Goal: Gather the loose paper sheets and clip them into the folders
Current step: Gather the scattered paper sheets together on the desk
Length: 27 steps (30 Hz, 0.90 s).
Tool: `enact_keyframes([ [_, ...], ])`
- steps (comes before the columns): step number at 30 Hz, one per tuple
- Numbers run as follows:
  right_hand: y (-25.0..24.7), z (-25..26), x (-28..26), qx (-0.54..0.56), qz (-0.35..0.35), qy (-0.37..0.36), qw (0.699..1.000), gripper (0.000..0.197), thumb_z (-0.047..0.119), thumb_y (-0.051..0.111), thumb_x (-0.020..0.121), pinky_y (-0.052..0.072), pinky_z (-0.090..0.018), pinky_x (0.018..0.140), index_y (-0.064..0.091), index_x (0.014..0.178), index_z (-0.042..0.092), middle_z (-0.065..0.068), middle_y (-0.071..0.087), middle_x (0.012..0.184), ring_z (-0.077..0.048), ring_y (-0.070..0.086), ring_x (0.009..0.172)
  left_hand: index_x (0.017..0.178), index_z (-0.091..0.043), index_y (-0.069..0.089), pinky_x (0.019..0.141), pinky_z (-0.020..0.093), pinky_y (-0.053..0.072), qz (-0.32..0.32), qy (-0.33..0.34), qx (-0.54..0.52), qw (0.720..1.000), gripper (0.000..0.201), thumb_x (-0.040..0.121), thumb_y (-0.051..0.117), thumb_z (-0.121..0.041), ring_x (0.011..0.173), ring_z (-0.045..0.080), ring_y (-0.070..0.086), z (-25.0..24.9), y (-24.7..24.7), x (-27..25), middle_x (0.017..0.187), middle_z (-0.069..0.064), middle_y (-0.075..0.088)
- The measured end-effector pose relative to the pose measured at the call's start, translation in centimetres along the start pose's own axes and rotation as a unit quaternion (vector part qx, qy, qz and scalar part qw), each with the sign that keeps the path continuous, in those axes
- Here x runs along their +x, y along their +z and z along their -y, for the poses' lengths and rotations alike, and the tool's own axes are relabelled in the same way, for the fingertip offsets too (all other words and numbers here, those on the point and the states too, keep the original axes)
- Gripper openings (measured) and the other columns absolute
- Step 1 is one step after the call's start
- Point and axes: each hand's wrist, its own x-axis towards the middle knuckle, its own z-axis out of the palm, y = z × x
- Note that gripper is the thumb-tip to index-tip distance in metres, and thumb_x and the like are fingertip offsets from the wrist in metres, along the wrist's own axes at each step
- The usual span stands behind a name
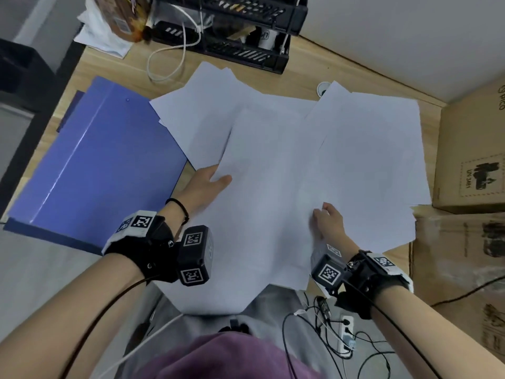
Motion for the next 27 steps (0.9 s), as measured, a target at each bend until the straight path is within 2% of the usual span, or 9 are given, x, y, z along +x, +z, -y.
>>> enact_keyframes([
  [3, 0.3, 0.2, 1.0, -0.016, 0.054, -0.020, 0.998, 0.013, -0.001, 0.044, 0.095, 0.028, -0.012, 0.036, 0.046, 0.090, 0.011, -0.001, 0.039, 0.067, -0.014, 0.035, 0.056, 0.095, -0.022, 0.068, 0.065, 0.012, 0.049, -0.026, 0.003, 0.013, 1.000, 0.008, 0.093, 0.060, -0.021, 0.076, 0.000, 0.066, -0.1, 0.3, 0.1, 0.087, -0.014, 0.069],
  [6, -0.2, -0.2, 2.2, -0.011, 0.108, -0.033, 0.994, 0.028, -0.001, 0.046, 0.092, 0.027, -0.013, 0.039, 0.038, 0.072, 0.016, -0.002, 0.033, 0.065, -0.014, 0.030, 0.056, 0.103, -0.015, 0.063, 0.066, 0.005, 0.045, -0.043, 0.023, 0.081, 0.995, 0.011, 0.093, 0.060, -0.018, 0.079, -0.001, 0.060, -0.8, 1.1, 0.5, 0.094, -0.011, 0.065],
  [10, -2.0, 0.1, 2.8, -0.001, 0.166, -0.026, 0.986, 0.017, 0.001, 0.045, 0.096, 0.029, -0.008, 0.040, 0.048, 0.091, 0.017, 0.014, 0.041, 0.034, -0.004, 0.039, 0.032, 0.124, -0.015, 0.056, 0.096, 0.023, 0.044, -0.047, 0.032, 0.166, 0.984, 0.032, 0.092, 0.059, -0.014, 0.109, 0.015, 0.057, -1.6, 3.1, 1.3, 0.120, -0.003, 0.060],
  [16, -5.4, 1.7, 4.6, 0.054, 0.209, -0.042, 0.976, 0.025, -0.001, 0.050, 0.095, 0.055, -0.029, 0.073, 0.067, 0.104, 0.014, -0.007, 0.073, 0.099, -0.020, 0.072, 0.080, 0.129, -0.019, 0.056, 0.101, 0.025, 0.039, 0.008, 0.018, 0.232, 0.973, 0.036, 0.093, 0.059, -0.022, 0.117, 0.014, 0.054, -4.8, 6.8, 2.0, 0.124, -0.008, 0.058],
  [19, -7.0, 2.7, 5.3, 0.089, 0.187, -0.034, 0.978, 0.022, 0.000, 0.049, 0.095, 0.052, -0.019, 0.059, 0.066, 0.095, 0.013, 0.000, 0.074, 0.079, -0.006, 0.069, 0.059, 0.134, -0.017, 0.051, 0.112, 0.035, 0.033, 0.015, 0.003, 0.266, 0.964, 0.056, 0.086, 0.061, -0.043, 0.129, 0.012, 0.044, -6.3, 7.8, 2.3, 0.138, -0.008, 0.047],
  [21, -8.2, 3.2, 5.4, 0.090, 0.170, -0.037, 0.981, 0.024, -0.003, 0.044, 0.096, 0.041, -0.009, 0.043, 0.059, 0.084, 0.011, 0.014, 0.062, 0.047, 0.004, 0.056, 0.039, 0.129, -0.017, 0.056, 0.107, 0.032, 0.038, 0.026, 0.002, 0.279, 0.960, 0.058, 0.081, 0.061, -0.048, 0.124, 0.013, 0.050, -6.7, 8.0, 2.5, 0.133, -0.007, 0.054],
  [23, -9.0, 3.3, 5.5, 0.101, 0.138, -0.042, 0.984, 0.033, -0.008, 0.039, 0.095, 0.031, -0.008, 0.034, 0.050, 0.071, 0.011, 0.016, 0.049, 0.033, 0.004, 0.044, 0.030, 0.116, -0.020, 0.062, 0.093, 0.024, 0.042, 0.031, 0.011, 0.291, 0.956, 0.028, 0.089, 0.060, -0.027, 0.111, 0.013, 0.058, -7.1, 7.9, 2.1, 0.117, -0.009, 0.062],
  [25, -9.2, 3.1, 6.1, 0.108, 0.114, -0.037, 0.987, 0.034, -0.009, 0.038, 0.094, 0.033, -0.010, 0.035, 0.050, 0.069, 0.010, 0.015, 0.054, 0.040, -0.004, 0.051, 0.041, 0.106, -0.022, 0.063, 0.083, 0.023, 0.042, 0.032, 0.008, 0.312, 0.950, 0.016, 0.091, 0.060, -0.018, 0.100, 0.014, 0.059, -6.9, 7.4, 2.2, 0.105, -0.008, 0.064],
  [27, -8.7, 2.9, 6.7, 0.107, 0.111, -0.029, 0.988, 0.024, -0.005, 0.042, 0.095, 0.044, -0.013, 0.046, 0.062, 0.090, 0.007, 0.002, 0.068, 0.076, -0.017, 0.061, 0.068, 0.105, -0.022, 0.064, 0.080, 0.023, 0.041, 0.030, 0.004, 0.323, 0.946, 0.017, 0.089, 0.062, -0.017, 0.096, 0.014, 0.058, -6.6, 6.9, 2.2, 0.104, -0.007, 0.063],
])
